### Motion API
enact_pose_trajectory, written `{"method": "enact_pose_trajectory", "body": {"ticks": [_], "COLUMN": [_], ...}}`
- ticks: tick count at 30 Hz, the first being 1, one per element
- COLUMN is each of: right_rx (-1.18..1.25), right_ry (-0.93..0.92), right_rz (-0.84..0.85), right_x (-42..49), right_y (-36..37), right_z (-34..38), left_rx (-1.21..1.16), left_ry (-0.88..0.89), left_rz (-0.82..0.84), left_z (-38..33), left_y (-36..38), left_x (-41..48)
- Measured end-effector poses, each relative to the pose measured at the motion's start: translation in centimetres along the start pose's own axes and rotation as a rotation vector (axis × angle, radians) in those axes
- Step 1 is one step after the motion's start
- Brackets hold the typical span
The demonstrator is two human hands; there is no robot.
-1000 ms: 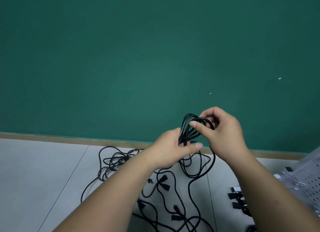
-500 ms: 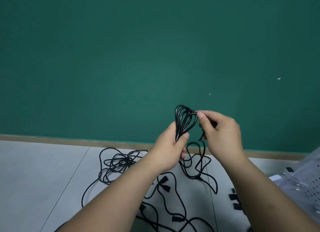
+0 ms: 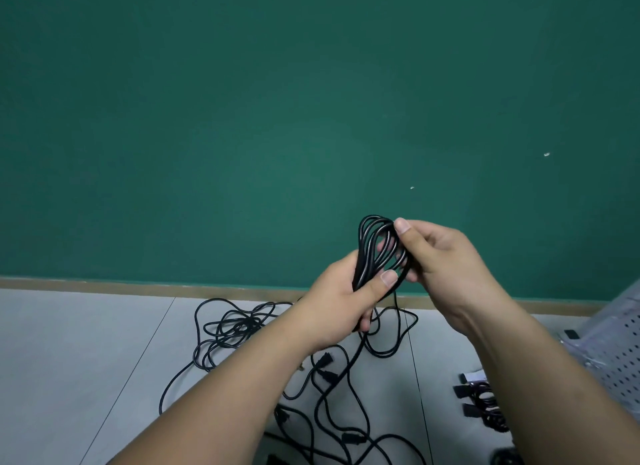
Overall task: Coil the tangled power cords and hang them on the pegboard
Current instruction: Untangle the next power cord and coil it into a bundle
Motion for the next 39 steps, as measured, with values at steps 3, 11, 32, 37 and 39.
{"method": "enact_pose_trajectory", "body": {"ticks": [3,11,32,37,39], "right_rx": [0.077,-0.123,-0.130,-0.151,-0.118], "right_ry": [-0.007,-0.115,-0.112,-0.030,0.018], "right_rz": [-0.044,-0.098,-0.121,-0.019,0.081], "right_x": [-0.1,-0.5,0.3,0.4,0.2], "right_y": [0.5,1.3,0.4,1.4,2.0], "right_z": [0.0,0.4,-0.6,-1.3,-1.7], "left_rx": [-0.100,0.138,-0.181,-0.170,-0.231], "left_ry": [-0.024,-0.050,-0.203,-0.256,-0.230], "left_rz": [0.056,-0.052,0.159,0.038,-0.061], "left_z": [-0.1,1.0,0.5,1.1,1.1], "left_y": [0.5,0.0,1.1,1.3,0.8], "left_x": [-0.1,0.0,-0.4,-0.8,-0.4]}}
Point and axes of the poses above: each hand's wrist, its own x-axis towards the middle knuckle, its own y-axis out of the palm, z = x × y, the point moved 5 cm from there along x, towards the middle knuckle, and after that the axes turned 2 degrees about y, right-handed, at the moved point
